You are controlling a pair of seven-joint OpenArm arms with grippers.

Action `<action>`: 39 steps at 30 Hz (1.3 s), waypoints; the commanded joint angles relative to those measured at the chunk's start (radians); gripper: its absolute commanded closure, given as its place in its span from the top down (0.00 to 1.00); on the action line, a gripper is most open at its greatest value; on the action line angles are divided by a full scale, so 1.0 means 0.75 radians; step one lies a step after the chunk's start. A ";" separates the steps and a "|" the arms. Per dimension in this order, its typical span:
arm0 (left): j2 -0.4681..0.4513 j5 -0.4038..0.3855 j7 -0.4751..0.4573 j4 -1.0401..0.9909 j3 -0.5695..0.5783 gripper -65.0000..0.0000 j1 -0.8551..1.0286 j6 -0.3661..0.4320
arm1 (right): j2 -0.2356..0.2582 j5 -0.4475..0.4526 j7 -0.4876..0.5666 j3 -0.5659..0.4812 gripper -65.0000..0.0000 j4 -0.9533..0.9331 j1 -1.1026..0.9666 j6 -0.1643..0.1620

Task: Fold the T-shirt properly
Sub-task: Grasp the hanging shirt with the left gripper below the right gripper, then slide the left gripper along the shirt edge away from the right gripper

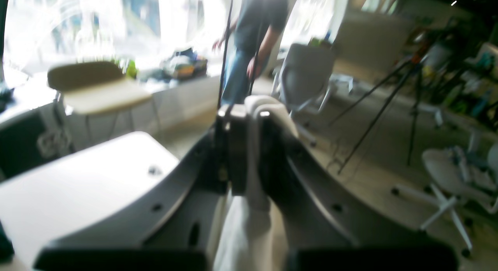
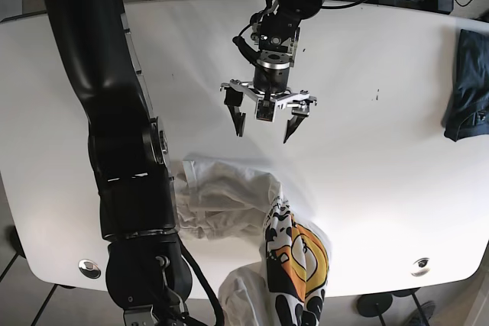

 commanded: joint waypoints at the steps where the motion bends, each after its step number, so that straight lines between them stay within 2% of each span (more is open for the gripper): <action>1: 0.032 0.011 -0.111 -0.077 0.005 0.88 -0.045 0.041 | 0.011 0.016 0.074 0.006 0.03 0.028 0.078 -0.007; 5: 0.077 -0.003 -0.266 -0.310 0.003 0.89 -0.153 0.053 | 0.011 0.016 0.070 0.006 0.03 0.028 0.078 -0.007; 6: 0.087 -0.046 -0.284 -0.341 0.003 0.89 -0.178 0.051 | 0.011 0.016 0.070 0.006 0.03 0.028 0.078 -0.007; 7: 0.087 -0.112 -0.287 -0.359 0.003 0.89 -0.200 0.051 | 0.011 0.016 0.070 0.006 0.03 0.028 0.078 -0.007; 8: 0.081 -0.232 -0.287 -0.378 0.009 0.89 -0.239 0.049 | 0.013 0.016 0.070 0.006 0.03 0.028 0.078 -0.007; 9: 0.075 -0.310 -0.287 -0.382 0.009 0.89 -0.272 0.043 | 0.013 0.016 0.070 0.006 0.03 0.028 0.078 -0.007; 10: 0.032 -0.415 -0.287 -0.392 0.011 0.89 -0.323 -0.004 | 0.013 0.016 0.070 0.006 0.03 0.024 0.078 -0.007; 12: 0.007 -0.541 -0.287 -0.425 0.017 0.88 -0.378 -0.099 | 0.032 0.016 0.070 0.006 0.03 0.024 0.078 -0.005; 16: -0.019 -0.736 -0.282 -0.521 0.021 0.88 -0.491 -0.205 | 0.038 0.016 0.070 0.006 0.03 0.024 0.078 -0.005; 19: -0.017 -0.807 -0.282 -0.664 0.021 0.88 -0.601 -0.295 | 0.038 0.018 0.070 0.004 0.03 0.026 0.078 -0.001; 26: 0.054 -0.809 -0.282 -0.963 0.099 0.86 -0.816 -0.303 | 0.038 0.016 0.070 0.004 0.03 0.026 0.078 -0.001; 27: 0.054 -0.809 -0.282 -0.977 0.118 0.79 -0.822 -0.303 | 0.038 0.016 0.070 0.004 0.03 0.026 0.078 -0.001; 28: 0.054 -0.809 -0.282 -0.993 0.134 0.67 -0.826 -0.303 | 0.038 0.016 0.070 0.004 0.03 0.026 0.078 -0.001; 31: 0.048 -0.807 -0.282 -1.043 0.138 0.20 -0.826 -0.303 | 0.042 0.016 0.070 0.006 0.03 0.026 0.078 -0.001; 32: 0.042 -0.807 -0.282 -1.049 0.136 0.11 -0.826 -0.303 | 0.060 0.016 0.070 0.006 0.03 0.026 0.078 -0.003; 33: 0.030 -0.809 -0.282 -1.049 0.134 0.07 -0.826 -0.303 | 0.073 0.018 0.070 0.006 0.03 0.026 0.078 -0.003; 35: -0.021 -0.813 -0.282 -0.991 0.132 0.06 -0.818 -0.303 | 0.087 0.016 0.072 0.006 0.03 0.022 0.078 -0.005; 36: -0.068 -0.813 -0.274 -0.910 0.109 0.06 -0.804 -0.303 | 0.116 0.014 0.076 0.008 0.03 0.016 0.078 -0.009; 39: -0.183 -0.813 -0.117 -0.639 -0.001 0.06 -0.714 -0.303 | 0.173 0.014 0.078 0.006 0.03 0.016 0.078 -0.011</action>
